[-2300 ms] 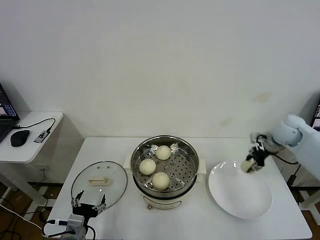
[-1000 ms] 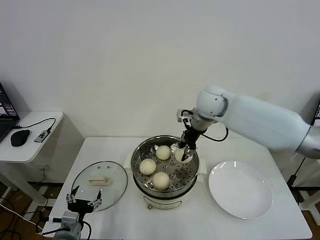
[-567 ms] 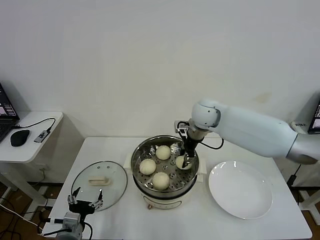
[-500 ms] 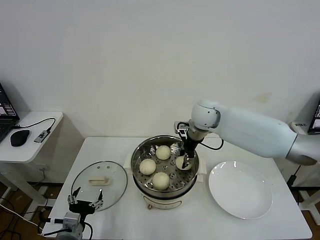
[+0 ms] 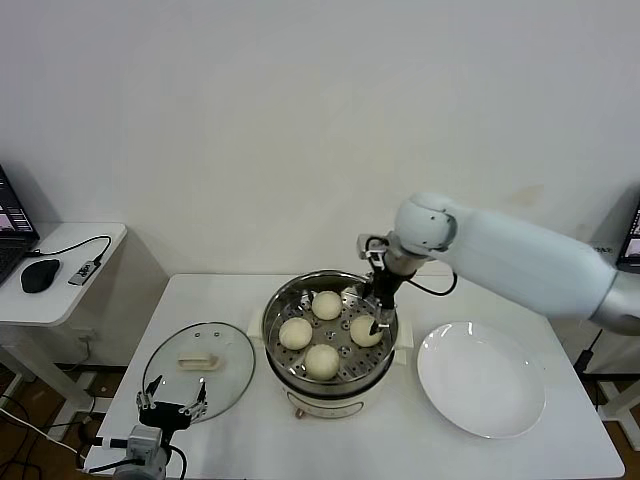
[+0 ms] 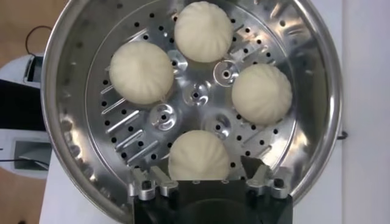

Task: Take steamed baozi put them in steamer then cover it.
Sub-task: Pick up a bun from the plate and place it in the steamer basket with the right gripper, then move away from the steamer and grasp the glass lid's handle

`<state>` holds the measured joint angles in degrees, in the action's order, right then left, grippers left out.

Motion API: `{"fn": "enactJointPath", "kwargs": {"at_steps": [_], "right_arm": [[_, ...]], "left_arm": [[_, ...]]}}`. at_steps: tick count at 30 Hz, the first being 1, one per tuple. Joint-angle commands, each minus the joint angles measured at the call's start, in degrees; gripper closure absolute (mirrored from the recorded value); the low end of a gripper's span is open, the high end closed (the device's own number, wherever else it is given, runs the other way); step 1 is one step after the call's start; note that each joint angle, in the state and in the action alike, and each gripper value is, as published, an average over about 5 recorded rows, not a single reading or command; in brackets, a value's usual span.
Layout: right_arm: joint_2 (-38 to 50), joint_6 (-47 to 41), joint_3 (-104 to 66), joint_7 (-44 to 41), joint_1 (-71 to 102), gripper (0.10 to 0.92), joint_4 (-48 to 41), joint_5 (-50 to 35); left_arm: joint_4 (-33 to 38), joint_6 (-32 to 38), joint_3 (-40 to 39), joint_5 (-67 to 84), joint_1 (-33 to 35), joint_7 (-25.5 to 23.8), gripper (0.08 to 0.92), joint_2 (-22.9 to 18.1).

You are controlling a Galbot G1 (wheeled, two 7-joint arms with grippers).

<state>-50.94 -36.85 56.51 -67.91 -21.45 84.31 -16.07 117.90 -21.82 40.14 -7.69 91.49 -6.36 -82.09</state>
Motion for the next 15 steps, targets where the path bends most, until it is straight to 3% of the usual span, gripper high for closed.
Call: {"fn": "enactJointPath", "kwargs": {"at_steps": [1,5,8,15], "right_arm": [[14.21,6.95,-17.6,8.22,4.91,0.203,9.78,-7.95],[22.24,18.72,-28.27,32.03,17.79,0.202,17.17,-18.49],[25.02,20.92,-42.65,43.55,33.53,0.203,22.18,-19.6],[17.98,21.66,-82.46,51.92,71.13,0.203,28.88,-16.29]], "left_arm": [[-0.62,0.53,0.23,0.63,-0.01,1.06,0.177,-0.21],[-1.85,2.5,0.26,2.93,0.66,3.08,0.177,-0.55],[-1.03,4.03,0.27,4.28,1.5,3.5,0.177,-0.41],[2.83,6.01,0.85,6.66,2.36,3.99,0.177,-0.91]]}}
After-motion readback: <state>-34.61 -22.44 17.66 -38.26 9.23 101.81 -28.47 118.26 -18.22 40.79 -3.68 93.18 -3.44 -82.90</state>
